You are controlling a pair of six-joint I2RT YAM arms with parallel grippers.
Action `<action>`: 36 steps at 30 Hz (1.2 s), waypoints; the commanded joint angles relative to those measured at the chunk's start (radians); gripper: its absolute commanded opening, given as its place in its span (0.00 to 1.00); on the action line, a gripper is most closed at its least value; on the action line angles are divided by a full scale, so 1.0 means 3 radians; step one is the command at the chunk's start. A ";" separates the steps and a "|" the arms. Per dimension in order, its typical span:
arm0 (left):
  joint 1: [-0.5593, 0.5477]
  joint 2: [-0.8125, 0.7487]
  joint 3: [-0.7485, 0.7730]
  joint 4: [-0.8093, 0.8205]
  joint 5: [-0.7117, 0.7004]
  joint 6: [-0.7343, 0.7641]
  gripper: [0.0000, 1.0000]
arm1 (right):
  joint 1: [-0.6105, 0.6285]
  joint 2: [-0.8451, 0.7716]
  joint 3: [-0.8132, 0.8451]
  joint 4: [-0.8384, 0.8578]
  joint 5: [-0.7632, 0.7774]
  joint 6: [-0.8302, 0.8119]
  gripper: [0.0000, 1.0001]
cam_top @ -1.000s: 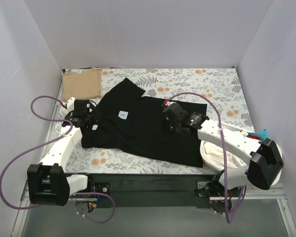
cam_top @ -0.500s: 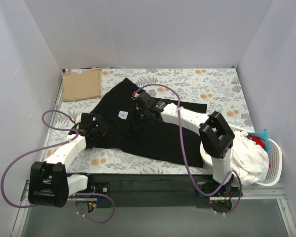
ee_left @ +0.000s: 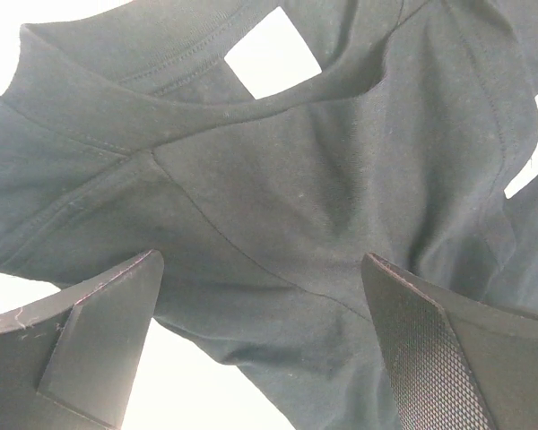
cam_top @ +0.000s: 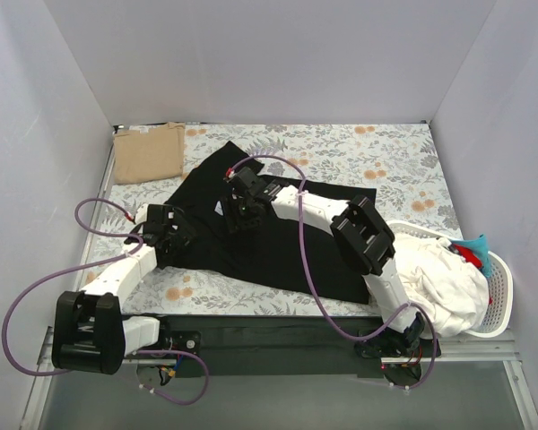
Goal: Fold and stack the t-shirts
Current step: Fold the tshirt
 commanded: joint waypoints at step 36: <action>0.0342 -0.0200 -0.0144 -0.0185 -0.0127 -0.0051 0.95 | -0.0030 0.0092 0.0099 0.0092 0.0472 0.0223 0.01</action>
